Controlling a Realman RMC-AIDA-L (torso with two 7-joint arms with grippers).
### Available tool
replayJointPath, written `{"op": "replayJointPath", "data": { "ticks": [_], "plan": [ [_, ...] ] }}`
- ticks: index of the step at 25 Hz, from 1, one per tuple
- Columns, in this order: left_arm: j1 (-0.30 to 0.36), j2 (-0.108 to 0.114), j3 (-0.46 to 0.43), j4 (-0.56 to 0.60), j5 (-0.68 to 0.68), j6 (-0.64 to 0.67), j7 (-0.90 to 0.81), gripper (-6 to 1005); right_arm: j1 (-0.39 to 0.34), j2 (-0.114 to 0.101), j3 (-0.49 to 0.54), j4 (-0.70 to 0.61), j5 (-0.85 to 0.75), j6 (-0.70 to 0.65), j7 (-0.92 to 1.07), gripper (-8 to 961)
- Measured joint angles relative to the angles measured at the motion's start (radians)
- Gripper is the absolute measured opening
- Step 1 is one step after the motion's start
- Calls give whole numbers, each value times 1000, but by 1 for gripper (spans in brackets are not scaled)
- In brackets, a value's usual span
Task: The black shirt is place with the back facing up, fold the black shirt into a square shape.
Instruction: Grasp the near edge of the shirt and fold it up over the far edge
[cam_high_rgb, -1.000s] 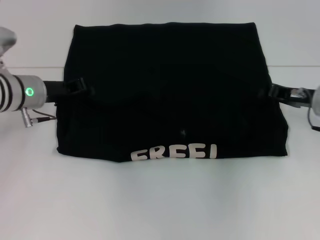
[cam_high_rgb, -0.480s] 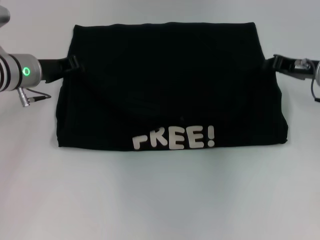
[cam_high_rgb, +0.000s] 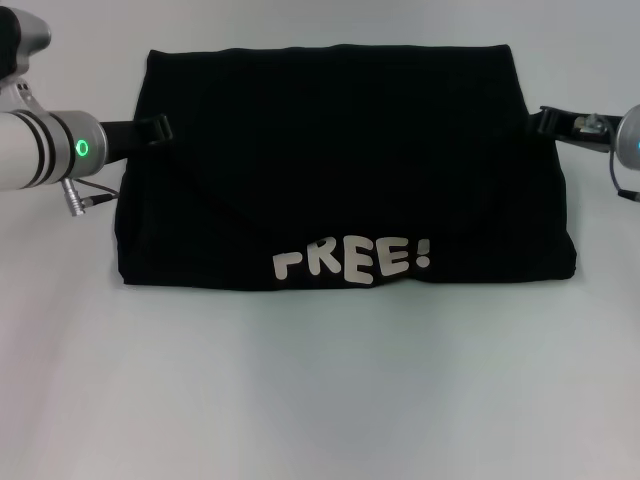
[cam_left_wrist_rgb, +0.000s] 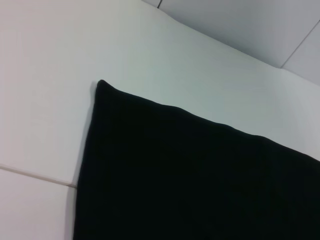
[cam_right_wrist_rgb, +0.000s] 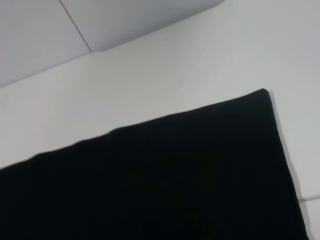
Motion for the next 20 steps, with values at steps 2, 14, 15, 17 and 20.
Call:
{"op": "replayJointPath", "data": {
  "ticks": [2, 14, 15, 17, 20],
  "plan": [
    [0, -6, 3, -2, 4, -13, 0, 122, 5, 4, -18, 13, 0, 23, 0, 61],
    [1, -22, 16, 28, -6, -51, -2, 128, 23, 5, -33, 1, 3, 51, 0, 61],
    [0, -22, 17, 28, -6, -53, -2, 128, 29, 2, -34, 3, 2, 50, 1, 61],
    [-3, -23, 21, 25, -6, -59, -3, 129, 36, 2, -35, 9, 1, 57, -1, 61],
    [-2, -24, 36, 21, -5, -66, 7, 131, 41, 6, -46, 16, -6, 71, -4, 61]
  ]
}}
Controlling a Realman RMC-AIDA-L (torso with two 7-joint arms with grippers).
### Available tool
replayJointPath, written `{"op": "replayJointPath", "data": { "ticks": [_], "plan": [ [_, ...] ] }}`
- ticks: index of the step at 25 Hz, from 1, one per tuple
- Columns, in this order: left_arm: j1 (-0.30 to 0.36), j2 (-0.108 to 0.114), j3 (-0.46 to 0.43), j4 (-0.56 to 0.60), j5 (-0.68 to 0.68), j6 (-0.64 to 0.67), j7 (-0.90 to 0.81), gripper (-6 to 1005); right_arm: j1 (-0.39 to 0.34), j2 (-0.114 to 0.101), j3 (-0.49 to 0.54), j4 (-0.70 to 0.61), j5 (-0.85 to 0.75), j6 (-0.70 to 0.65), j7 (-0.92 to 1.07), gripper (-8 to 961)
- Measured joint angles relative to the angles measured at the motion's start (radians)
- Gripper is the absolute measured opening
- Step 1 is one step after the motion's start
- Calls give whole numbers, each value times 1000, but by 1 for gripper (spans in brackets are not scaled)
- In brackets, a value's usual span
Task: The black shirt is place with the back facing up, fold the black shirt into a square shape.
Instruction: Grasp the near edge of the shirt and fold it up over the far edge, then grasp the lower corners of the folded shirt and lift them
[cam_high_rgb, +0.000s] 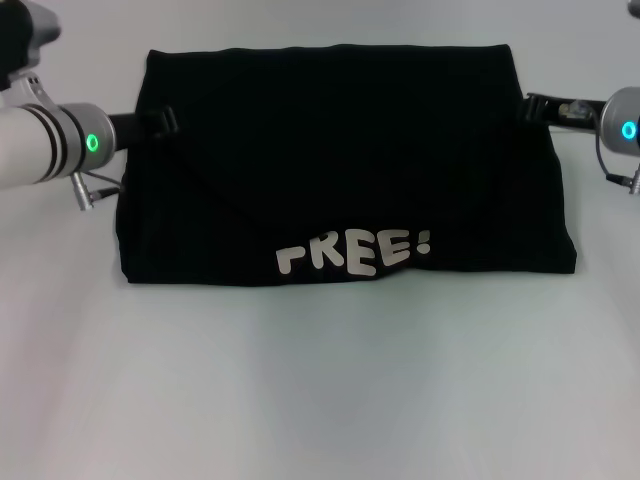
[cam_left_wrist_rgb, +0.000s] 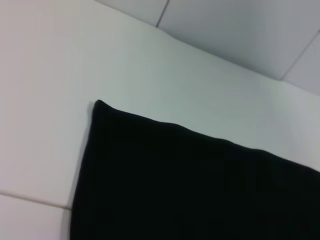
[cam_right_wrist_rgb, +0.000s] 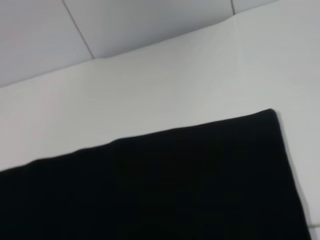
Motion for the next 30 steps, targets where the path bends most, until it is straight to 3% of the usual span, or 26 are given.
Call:
{"op": "replayJointPath", "data": {
  "ticks": [7, 11, 12, 17, 20, 23, 24, 30],
  "plan": [
    [-25, 51, 54, -60, 0, 107, 0, 134, 9, -18, -72, 55, -66, -59, 48, 72],
    [-2, 68, 22, 32, -1, 274, -17, 136, -24, -36, -75, -18, -127, -171, 208, 91],
    [11, 69, 7, 64, -3, 321, -28, 137, -42, -42, -70, -57, -126, -230, 242, 135],
    [94, 86, -82, 218, -44, 586, -64, 324, -111, -80, -39, -220, -102, -456, 340, 359],
    [128, 132, -95, 195, -55, 723, -62, 551, -118, -113, -30, -243, -102, -541, 393, 501],
    [153, 183, -89, 109, -48, 761, -53, 617, -102, -144, -30, -238, -110, -596, 424, 564],
    [163, 189, -90, 92, -46, 756, -51, 639, -99, -150, -30, -240, -112, -610, 432, 572],
    [213, 180, -87, 66, -37, 681, -47, 770, -95, -164, -26, -266, -113, -648, 457, 595]
  ]
}}
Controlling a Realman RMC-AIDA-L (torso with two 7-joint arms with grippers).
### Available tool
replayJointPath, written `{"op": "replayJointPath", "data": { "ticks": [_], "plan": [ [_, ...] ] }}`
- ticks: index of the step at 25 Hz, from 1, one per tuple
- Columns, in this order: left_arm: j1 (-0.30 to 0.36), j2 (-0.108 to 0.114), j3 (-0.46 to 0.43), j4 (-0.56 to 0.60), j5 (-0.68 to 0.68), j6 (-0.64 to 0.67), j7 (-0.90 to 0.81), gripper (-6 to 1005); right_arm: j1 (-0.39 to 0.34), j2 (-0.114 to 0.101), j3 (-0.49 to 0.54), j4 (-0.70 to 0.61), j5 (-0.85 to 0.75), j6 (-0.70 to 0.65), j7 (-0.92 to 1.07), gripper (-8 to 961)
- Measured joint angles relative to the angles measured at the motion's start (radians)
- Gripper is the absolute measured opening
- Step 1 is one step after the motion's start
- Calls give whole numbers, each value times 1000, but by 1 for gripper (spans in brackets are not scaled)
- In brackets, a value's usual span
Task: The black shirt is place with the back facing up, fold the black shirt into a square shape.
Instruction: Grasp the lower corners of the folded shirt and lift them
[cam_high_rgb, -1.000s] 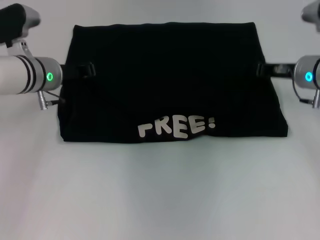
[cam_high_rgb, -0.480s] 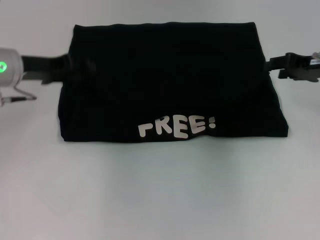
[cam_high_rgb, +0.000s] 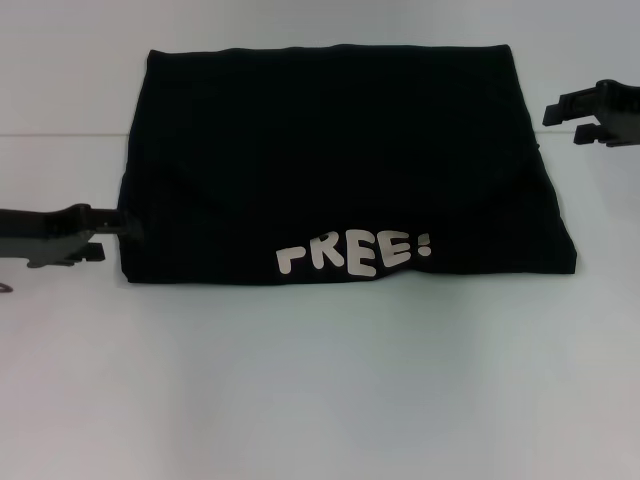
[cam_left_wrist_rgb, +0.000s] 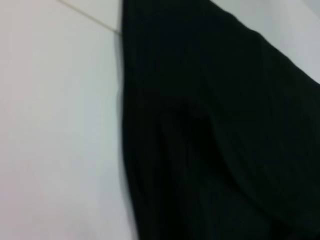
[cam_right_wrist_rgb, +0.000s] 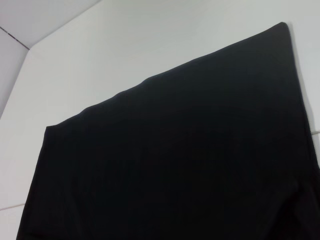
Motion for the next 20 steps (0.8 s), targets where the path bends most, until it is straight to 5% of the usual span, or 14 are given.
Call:
{"op": "replayJointPath", "data": {
  "ticks": [6, 18, 20],
  "plan": [
    [3, -24, 11, -21, 3, -57, 23, 809, -1, -1, 4, 2, 0, -1, -3, 595],
    [-25, -49, 89, -56, 3, -181, 24, 435, -11, 0, 4, 5, 0, 8, -11, 594],
    [-26, -49, 93, -57, 3, -180, 25, 434, -13, 0, 5, 5, 0, 9, -13, 594]
  ]
}}
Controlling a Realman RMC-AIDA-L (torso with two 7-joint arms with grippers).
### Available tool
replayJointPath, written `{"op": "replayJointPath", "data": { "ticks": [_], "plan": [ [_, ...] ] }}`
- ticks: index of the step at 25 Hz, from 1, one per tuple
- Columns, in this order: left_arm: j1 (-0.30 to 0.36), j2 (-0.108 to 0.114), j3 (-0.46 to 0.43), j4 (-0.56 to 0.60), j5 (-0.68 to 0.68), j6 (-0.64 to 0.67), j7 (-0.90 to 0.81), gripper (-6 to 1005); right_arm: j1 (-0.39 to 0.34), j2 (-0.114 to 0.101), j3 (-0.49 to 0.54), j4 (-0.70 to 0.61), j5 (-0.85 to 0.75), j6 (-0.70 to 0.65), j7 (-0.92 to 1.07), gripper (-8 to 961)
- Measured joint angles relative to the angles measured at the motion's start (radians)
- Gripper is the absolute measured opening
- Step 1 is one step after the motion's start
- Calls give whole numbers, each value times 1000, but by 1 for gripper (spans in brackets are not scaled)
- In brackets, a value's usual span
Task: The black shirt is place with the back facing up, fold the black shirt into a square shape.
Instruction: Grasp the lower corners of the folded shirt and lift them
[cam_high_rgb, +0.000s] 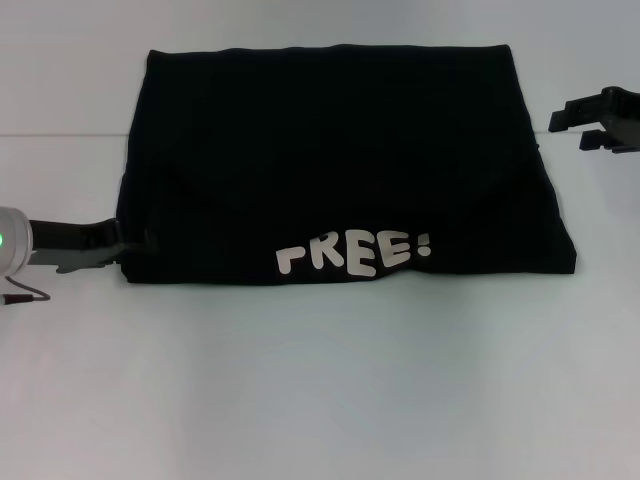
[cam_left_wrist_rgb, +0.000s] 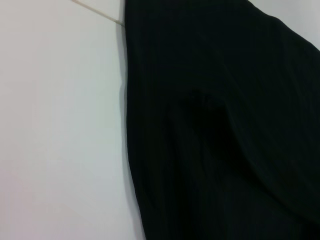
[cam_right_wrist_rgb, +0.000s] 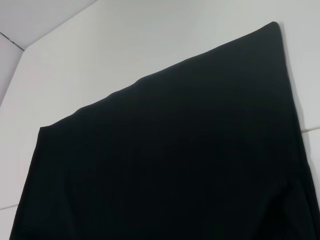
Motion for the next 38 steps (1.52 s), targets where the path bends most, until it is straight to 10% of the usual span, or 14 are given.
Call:
{"op": "replayJointPath", "data": {
  "ticks": [17, 30, 38],
  "plan": [
    [-5, -1, 40, 1, 0, 23, -6, 423, -3, 2, -7, 0, 1, -10, -23, 595],
    [-6, 19, 2, 35, -13, 128, 0, 35, -55, -14, -5, -6, -91, -155, -126, 594],
    [-15, 11, 0, 44, -13, 119, -6, 35, -97, 45, -2, -2, -134, -62, -220, 594]
  ]
}}
